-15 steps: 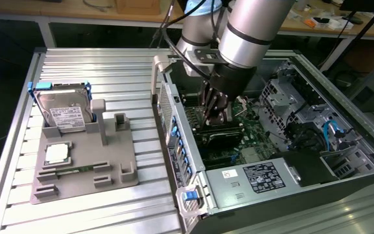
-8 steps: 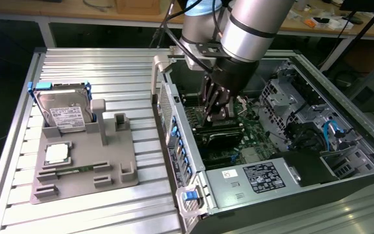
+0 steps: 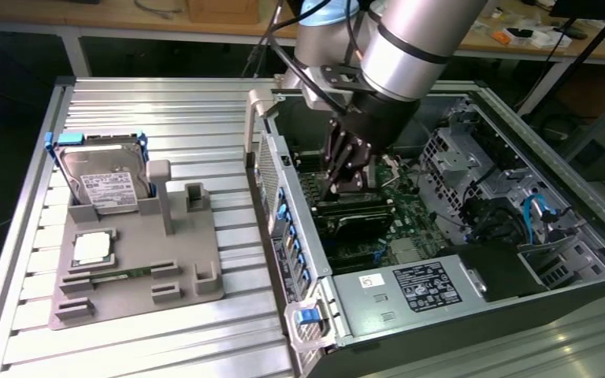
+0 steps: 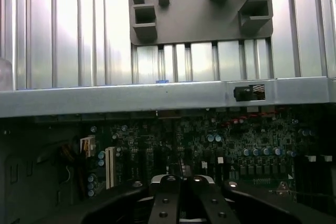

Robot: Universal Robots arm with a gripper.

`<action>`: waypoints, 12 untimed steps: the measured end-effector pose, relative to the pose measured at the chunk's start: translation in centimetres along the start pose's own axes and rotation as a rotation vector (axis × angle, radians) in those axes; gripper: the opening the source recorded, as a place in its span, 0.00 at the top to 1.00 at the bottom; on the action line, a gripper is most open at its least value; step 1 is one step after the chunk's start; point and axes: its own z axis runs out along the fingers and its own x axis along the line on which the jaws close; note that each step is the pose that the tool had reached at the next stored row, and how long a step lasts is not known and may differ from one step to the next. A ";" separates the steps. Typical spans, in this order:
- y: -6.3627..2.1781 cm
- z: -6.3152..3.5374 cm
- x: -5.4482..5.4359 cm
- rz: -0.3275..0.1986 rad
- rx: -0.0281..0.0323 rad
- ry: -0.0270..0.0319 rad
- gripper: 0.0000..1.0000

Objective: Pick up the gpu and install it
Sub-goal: 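Press down on the gpu until it lock into place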

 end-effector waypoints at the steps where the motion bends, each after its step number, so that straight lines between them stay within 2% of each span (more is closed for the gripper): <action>1: -0.04 -0.01 0.0 0.000 -0.0103 0.0004 0.89; 2: -0.17 -0.03 0.0 0.000 -0.0270 0.0011 0.89; 5: -0.44 -0.04 0.0 0.001 -0.0534 0.0019 0.89; 6: -0.56 -0.04 0.0 0.001 -0.0656 0.0024 0.89; 8: -0.70 -0.03 0.0 0.002 -0.0841 0.0030 0.89; 12: -0.75 0.15 0.2 0.004 -0.1107 0.0038 0.89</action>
